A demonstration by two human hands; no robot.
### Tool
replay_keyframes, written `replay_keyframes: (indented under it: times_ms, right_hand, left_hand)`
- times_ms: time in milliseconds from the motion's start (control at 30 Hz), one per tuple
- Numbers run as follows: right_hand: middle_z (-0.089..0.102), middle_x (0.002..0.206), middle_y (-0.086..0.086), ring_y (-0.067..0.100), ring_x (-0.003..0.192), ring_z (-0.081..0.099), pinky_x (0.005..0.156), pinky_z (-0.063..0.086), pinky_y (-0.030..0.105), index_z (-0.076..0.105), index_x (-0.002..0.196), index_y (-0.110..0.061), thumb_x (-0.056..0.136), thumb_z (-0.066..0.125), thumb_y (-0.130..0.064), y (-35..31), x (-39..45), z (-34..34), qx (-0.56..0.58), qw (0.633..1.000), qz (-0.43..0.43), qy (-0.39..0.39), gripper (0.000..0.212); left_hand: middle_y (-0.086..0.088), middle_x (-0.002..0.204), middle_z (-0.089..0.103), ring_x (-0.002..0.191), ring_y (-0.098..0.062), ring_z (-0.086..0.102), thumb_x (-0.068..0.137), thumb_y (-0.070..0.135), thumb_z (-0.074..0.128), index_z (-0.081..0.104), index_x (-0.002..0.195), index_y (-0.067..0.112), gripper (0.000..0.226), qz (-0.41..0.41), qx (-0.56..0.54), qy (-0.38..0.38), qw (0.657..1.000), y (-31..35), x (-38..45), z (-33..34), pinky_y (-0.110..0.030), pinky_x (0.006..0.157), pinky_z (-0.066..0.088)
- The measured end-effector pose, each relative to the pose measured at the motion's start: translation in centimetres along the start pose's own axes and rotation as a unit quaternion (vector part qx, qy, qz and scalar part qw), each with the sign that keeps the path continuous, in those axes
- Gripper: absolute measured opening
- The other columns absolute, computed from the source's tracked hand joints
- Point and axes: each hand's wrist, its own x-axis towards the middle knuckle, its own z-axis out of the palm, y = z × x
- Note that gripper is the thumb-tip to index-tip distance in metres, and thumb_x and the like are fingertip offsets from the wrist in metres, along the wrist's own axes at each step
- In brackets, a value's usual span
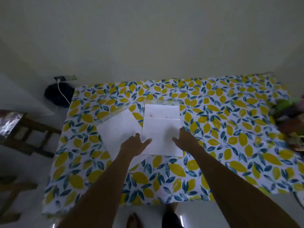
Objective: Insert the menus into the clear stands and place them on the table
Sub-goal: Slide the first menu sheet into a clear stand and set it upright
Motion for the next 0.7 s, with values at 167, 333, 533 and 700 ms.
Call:
replay_keyframes:
  times_ms: [167, 333, 533, 700]
  right_hand:
    - [0.05, 0.127, 0.022, 0.042, 0.117, 0.054, 0.097, 0.044, 0.045, 0.041, 0.131, -0.002, 0.092, 0.056, -0.035, 2.8, 0.1, 2.2, 0.072, 0.996, 0.046, 0.013, 0.053]
    - [0.055, 0.116, 0.019, 0.039, 0.106, 0.057, 0.083, 0.048, 0.043, 0.044, 0.122, -0.006, 0.083, 0.062, -0.023, 3.8, 1.1, 2.1, 0.205, 0.975, 0.072, 0.038, 0.046]
    - [0.066, 0.093, 0.004, 0.032, 0.085, 0.065, 0.067, 0.05, 0.038, 0.049, 0.125, -0.025, 0.087, 0.05, -0.006, 6.0, 0.6, 0.4, 0.247, 0.968, 0.007, 0.047, 0.042]
    - [0.07, 0.111, -0.002, 0.01, 0.092, 0.061, 0.068, 0.043, 0.003, 0.065, 0.117, -0.025, 0.088, 0.052, -0.01, 7.2, -2.9, -1.8, 0.25, 0.96, -0.092, 0.081, 0.035]
  left_hand:
    - [-0.021, 0.125, 0.049, 0.111, -0.042, 0.055, 0.084, 0.062, 0.06, 0.05, 0.13, 0.007, 0.073, -0.034, -0.09, 0.091, 0.991, 1.5, 0.4, 4.4, -0.046, 0.094, 0.045]
    - [-0.022, 0.118, 0.058, 0.106, -0.041, 0.06, 0.081, 0.061, 0.065, 0.052, 0.127, 0.01, 0.07, -0.079, -0.174, 0.113, 0.975, 3.5, 0.5, 4.7, -0.044, 0.09, 0.05]
    - [-0.016, 0.115, 0.069, 0.108, -0.034, 0.063, 0.09, 0.045, 0.062, 0.059, 0.122, 0.011, 0.047, -0.087, -0.22, 0.152, 0.96, 3.0, -0.4, 3.4, -0.037, 0.09, 0.047]
    - [-0.016, 0.115, 0.069, 0.107, -0.036, 0.062, 0.096, 0.01, 0.047, 0.067, 0.113, 0.012, 0.026, -0.036, -0.204, 0.2, 0.958, 3.1, -3.0, 2.2, -0.032, 0.084, 0.044]
